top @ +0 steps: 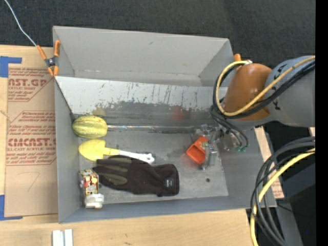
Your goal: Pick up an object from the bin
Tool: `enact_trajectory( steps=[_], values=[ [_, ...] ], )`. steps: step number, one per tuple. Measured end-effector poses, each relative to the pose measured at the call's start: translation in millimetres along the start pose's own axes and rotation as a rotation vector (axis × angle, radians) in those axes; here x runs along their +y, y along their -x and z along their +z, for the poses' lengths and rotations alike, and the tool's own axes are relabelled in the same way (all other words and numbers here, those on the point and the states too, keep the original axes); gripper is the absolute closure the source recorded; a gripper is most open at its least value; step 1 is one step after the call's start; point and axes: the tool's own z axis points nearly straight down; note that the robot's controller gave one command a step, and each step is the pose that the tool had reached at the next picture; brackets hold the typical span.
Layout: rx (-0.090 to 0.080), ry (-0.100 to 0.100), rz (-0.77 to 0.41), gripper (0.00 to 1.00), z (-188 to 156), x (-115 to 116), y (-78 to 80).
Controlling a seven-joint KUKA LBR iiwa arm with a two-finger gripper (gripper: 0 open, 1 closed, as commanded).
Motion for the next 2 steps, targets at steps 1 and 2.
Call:
enact_trajectory(
  steps=[1,2],
  values=[
    [0.0,0.0,0.0,1.0,0.0,0.0,0.0],
    [0.0,0.0,0.0,1.0,0.0,0.0,0.0]
  ],
)
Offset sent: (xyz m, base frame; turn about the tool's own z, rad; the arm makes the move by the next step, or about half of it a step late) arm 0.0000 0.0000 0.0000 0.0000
